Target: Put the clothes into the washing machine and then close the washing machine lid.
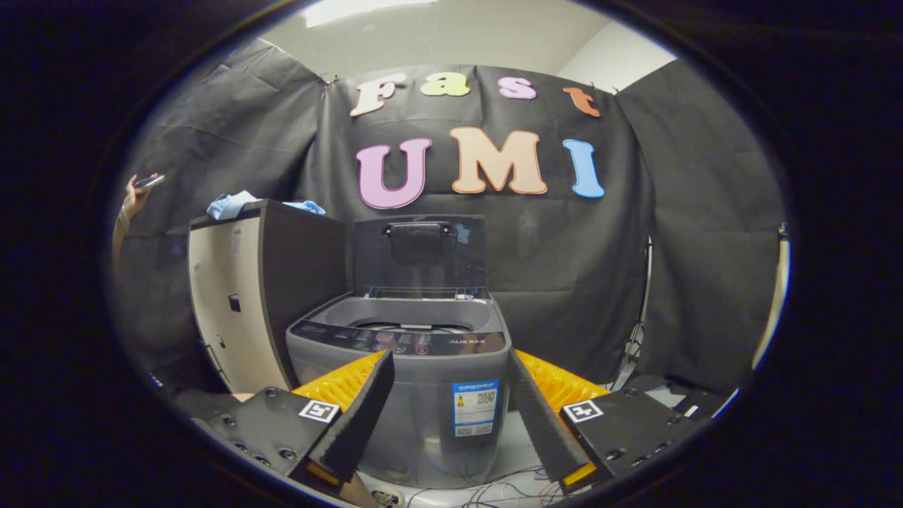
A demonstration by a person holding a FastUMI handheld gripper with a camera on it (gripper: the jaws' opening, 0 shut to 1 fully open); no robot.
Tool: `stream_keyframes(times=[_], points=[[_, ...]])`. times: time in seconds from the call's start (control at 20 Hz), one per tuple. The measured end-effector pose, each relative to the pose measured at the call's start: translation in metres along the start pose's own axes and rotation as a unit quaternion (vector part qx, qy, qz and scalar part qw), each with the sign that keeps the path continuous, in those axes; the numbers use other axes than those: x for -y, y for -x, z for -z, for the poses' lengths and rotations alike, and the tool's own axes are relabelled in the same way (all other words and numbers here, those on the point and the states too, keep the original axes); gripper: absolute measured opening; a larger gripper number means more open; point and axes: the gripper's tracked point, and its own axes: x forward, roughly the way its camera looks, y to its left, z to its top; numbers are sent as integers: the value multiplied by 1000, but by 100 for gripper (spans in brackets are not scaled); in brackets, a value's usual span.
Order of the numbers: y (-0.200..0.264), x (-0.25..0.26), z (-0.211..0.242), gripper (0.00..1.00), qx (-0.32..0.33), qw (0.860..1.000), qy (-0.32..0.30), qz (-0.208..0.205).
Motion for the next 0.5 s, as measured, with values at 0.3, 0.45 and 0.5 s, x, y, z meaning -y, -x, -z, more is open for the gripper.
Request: stream_keyframes(times=[0.3,0.45,0.5], points=[[-50,-48,-113,98,67,995,-50,-51],[-91,-88,-172,98,63,993,-56,-87],[-104,-108,-193,97,65,991,-58,-106]])
